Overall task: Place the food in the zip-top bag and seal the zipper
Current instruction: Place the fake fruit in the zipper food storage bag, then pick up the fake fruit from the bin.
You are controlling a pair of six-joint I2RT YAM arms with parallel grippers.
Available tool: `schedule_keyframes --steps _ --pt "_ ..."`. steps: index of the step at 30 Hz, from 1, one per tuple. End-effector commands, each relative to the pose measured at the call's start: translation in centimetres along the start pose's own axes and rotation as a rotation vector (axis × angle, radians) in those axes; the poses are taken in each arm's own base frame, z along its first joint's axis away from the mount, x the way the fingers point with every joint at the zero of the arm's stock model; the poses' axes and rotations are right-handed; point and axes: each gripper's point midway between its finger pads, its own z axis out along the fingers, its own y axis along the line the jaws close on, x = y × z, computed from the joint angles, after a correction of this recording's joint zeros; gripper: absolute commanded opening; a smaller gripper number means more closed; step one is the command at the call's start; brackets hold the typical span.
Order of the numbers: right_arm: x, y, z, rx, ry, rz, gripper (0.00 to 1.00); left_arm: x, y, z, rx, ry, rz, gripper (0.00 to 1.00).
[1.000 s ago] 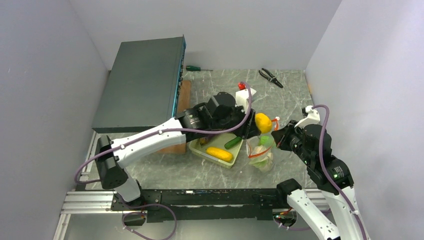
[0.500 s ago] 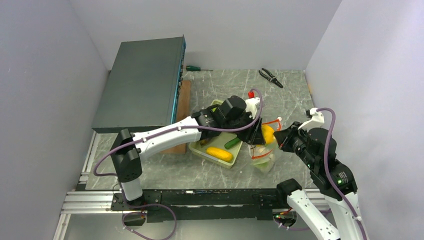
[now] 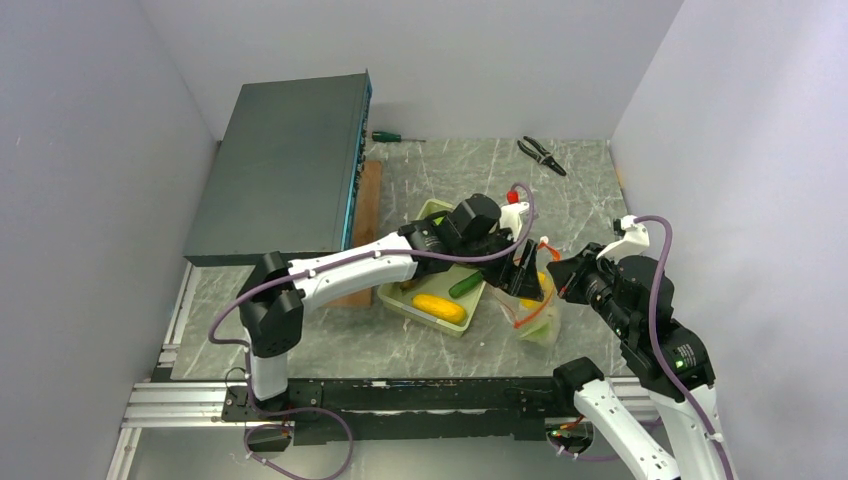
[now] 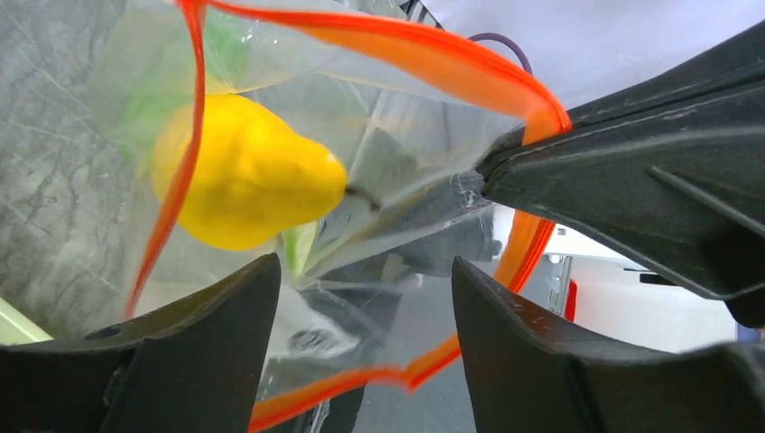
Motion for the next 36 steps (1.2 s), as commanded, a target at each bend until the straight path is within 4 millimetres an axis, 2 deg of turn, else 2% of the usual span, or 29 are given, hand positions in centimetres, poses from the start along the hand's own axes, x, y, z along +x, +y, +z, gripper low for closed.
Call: schedule_keyframes --steps 1,7,16,21,24,28,30,32,34,36 --pt "-2.9 1.6 -0.7 -0.055 -0.102 0.011 0.00 -2.2 -2.4 -2.2 0.075 -0.091 0.044 0.75" --pt "-2.8 1.3 -0.8 -0.045 -0.103 0.007 0.00 -2.4 -1.6 -4.7 0.036 -0.149 0.045 0.73" --pt "-2.8 1.2 -0.8 -0.037 -0.102 0.002 0.00 -2.4 0.4 -10.7 -0.123 -0.268 0.065 0.67" --pt "-2.7 1.4 -0.8 -0.052 -0.098 0.011 0.00 -1.8 2.3 -12.8 -0.233 -0.296 0.063 0.71" --pt "-2.6 1.5 -0.8 -0.060 -0.095 0.015 0.00 -1.7 3.1 -11.7 -0.227 -0.284 0.031 0.72" --pt "-2.7 1.7 -0.9 -0.065 -0.094 0.012 0.00 -1.6 4.1 -8.0 -0.183 -0.212 -0.017 0.70" --pt "-2.8 1.6 -1.0 -0.057 -0.097 0.008 0.00 -1.3 5.0 -5.6 -0.162 -0.170 -0.051 0.63" --pt "-2.9 1.3 -1.1 -0.047 -0.104 0.006 0.00 -1.7 5.0 -4.1 -0.124 -0.160 -0.065 0.53" --pt "-2.9 1.1 -1.2 -0.040 -0.109 0.004 0.00 -2.3 4.3 -3.3 -0.088 -0.155 -0.054 0.32" --pt "-2.8 1.0 -1.1 -0.034 -0.112 0.002 0.00 -3.5 3.0 -3.5 -0.069 -0.171 -0.014 0.14"
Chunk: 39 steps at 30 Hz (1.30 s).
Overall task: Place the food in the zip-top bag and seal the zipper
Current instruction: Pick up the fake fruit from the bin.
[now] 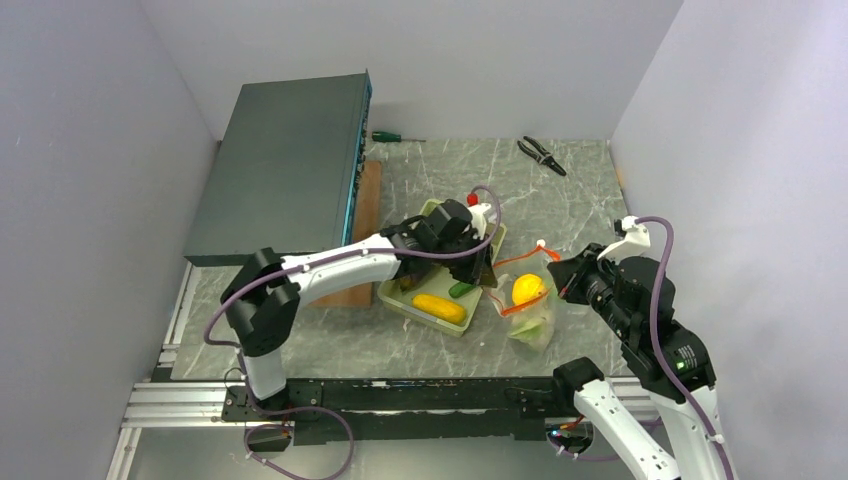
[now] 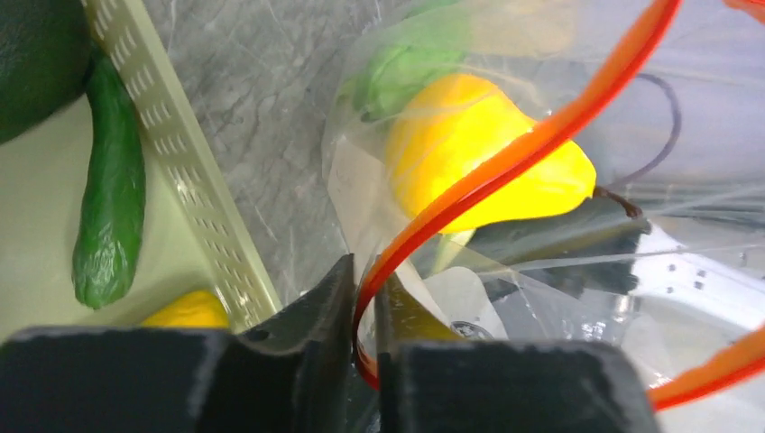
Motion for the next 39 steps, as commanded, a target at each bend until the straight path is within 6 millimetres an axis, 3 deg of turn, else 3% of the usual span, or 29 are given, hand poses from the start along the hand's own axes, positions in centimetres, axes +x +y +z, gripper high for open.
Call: schedule_keyframes --steps 1,2,6,9,15,25,30,32,35,39 --pt "-2.7 0.9 -1.0 -0.030 -0.108 0.002 0.00 -5.2 -7.2 -2.4 0.180 -0.110 0.105 0.08" --pt "-2.6 0.8 -0.9 -0.026 -0.110 0.002 0.00 -5.9 -8.4 -3.0 0.198 -0.127 0.130 0.01" --pt "-2.6 0.1 -0.6 0.006 -0.120 0.007 0.00 -7.4 -13.5 -5.6 0.322 -0.202 0.206 0.00" --pt "-2.5 -0.8 -0.3 0.052 -0.128 0.022 0.00 -7.0 -14.6 -5.7 0.375 -0.198 0.198 0.00" --pt "-2.1 -1.3 0.1 0.071 -0.139 0.048 0.00 -4.7 -11.0 -2.5 0.304 -0.098 0.099 0.00" --pt "-3.1 -1.7 -0.4 0.104 -0.160 0.013 0.00 -5.3 -11.2 -4.1 0.291 -0.143 0.132 0.07" --pt "-0.9 -3.2 1.8 0.162 -0.115 0.029 0.00 -3.0 -6.1 -2.5 0.135 -0.092 0.065 0.10" --pt "-0.2 -3.2 2.6 0.171 -0.074 0.044 0.00 -2.2 -4.8 -2.2 0.118 -0.072 0.024 0.09" --pt "-0.8 -2.2 2.5 0.136 -0.072 0.065 0.00 -2.5 -5.7 -2.8 0.172 -0.100 0.018 0.12" --pt "-2.8 -0.6 1.1 0.070 -0.123 0.079 0.00 -3.8 -7.2 -4.4 0.185 -0.139 0.064 0.33"
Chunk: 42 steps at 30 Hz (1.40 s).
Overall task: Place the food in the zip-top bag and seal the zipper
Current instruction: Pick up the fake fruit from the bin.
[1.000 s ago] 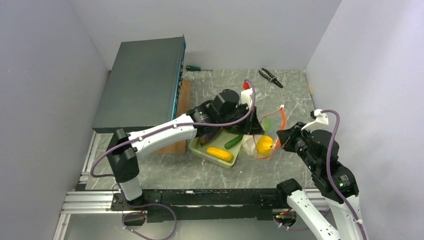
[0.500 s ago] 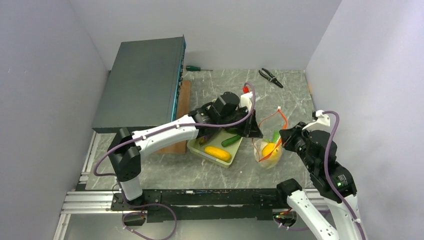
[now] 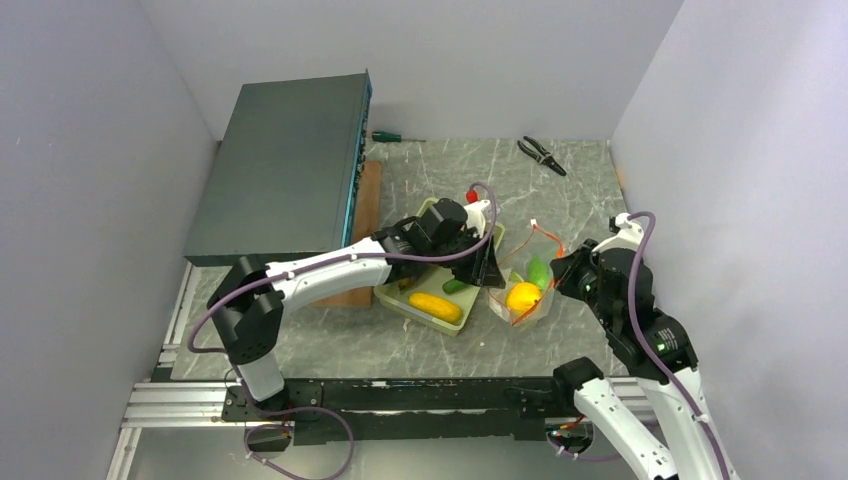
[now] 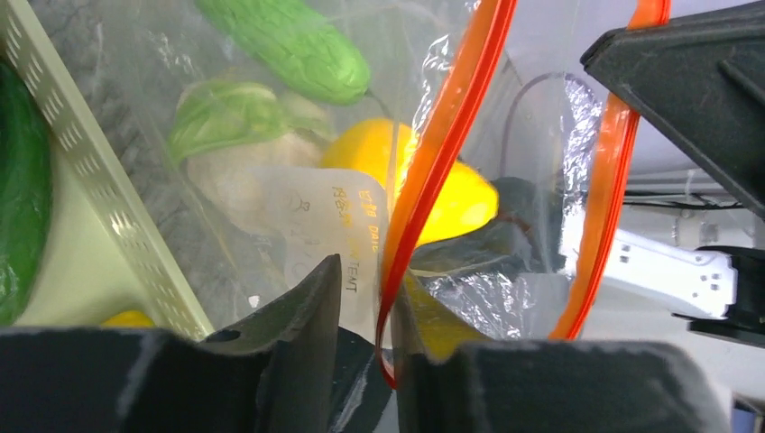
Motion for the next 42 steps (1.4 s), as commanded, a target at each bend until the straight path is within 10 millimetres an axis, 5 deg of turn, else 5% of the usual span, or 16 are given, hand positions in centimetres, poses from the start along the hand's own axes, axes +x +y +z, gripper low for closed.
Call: schedule_keyframes --steps 1,7,16,23,33,42 --pt "-4.1 2.6 -2.3 -0.105 -0.121 0.050 0.00 -4.0 -4.8 -3.6 0.086 -0.138 0.088 0.41" --pt "-3.9 2.4 -2.4 -0.103 -0.120 0.058 0.00 -3.6 -3.0 -6.6 -0.031 -0.187 0.166 0.59" --pt "-3.4 2.3 -2.2 -0.106 -0.108 0.053 0.00 0.3 4.3 -11.0 -0.360 -0.162 0.190 0.70" --pt "-3.3 2.4 -2.0 -0.103 -0.097 0.041 0.00 -0.5 9.2 -9.3 -0.591 -0.125 0.198 0.73" --pt "-3.5 2.3 -2.1 -0.098 -0.105 0.038 0.00 -5.8 14.7 -5.4 -0.781 -0.091 0.265 0.78" --pt "-3.0 2.2 -1.2 -0.085 -0.082 0.018 0.00 -8.5 17.2 -2.3 -0.818 -0.081 0.336 0.74"
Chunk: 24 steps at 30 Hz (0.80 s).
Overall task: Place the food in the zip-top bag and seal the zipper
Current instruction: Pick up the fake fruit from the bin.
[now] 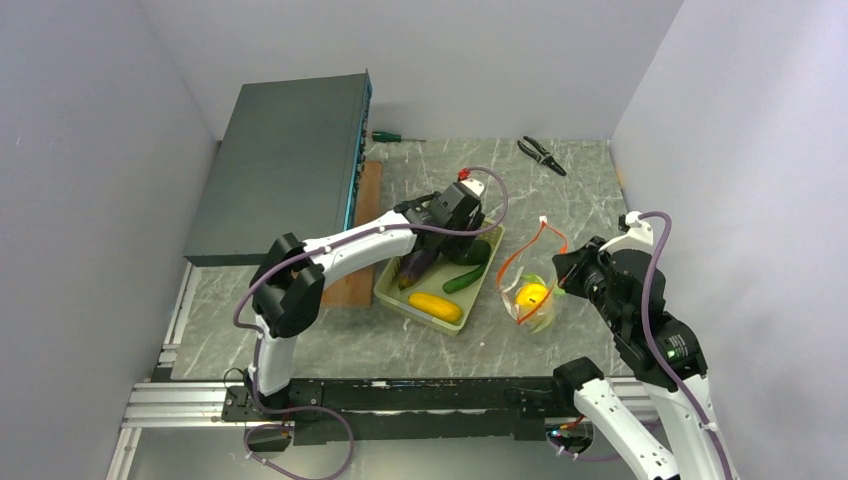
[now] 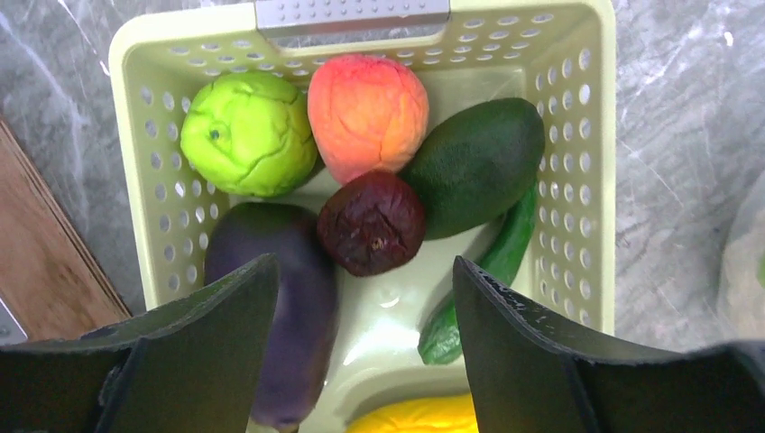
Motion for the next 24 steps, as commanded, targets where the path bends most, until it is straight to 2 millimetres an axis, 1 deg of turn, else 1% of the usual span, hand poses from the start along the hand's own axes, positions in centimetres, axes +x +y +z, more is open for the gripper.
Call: schedule_keyframes --steps 1,3,5,11,16,21,24 --pt "-1.1 0.8 0.5 -0.027 -0.039 -0.008 0.00 -2.0 0.2 1.1 -0.017 -0.038 0.054 0.73" --pt "-1.0 0.9 0.6 -0.031 -0.039 -0.005 0.00 -2.1 -0.3 1.7 -0.001 -0.037 0.068 0.71" --pt "-0.9 0.9 0.7 -0.035 -0.035 -0.006 0.00 -1.8 -0.3 2.2 -0.005 -0.026 0.068 0.72" --pt "-0.7 0.9 0.9 -0.031 -0.023 -0.010 0.00 0.6 -0.4 3.7 -0.005 0.029 0.069 0.72" --pt "-0.4 1.0 1.1 -0.036 -0.017 -0.007 0.00 2.2 -0.1 4.4 -0.013 0.065 0.072 0.70" --pt "-0.2 1.1 1.2 -0.040 -0.009 -0.003 0.00 2.1 0.3 4.7 -0.043 0.067 0.087 0.64" --pt "-0.2 1.1 1.3 -0.042 -0.006 -0.006 0.00 1.6 0.4 4.5 -0.048 0.052 0.097 0.56"
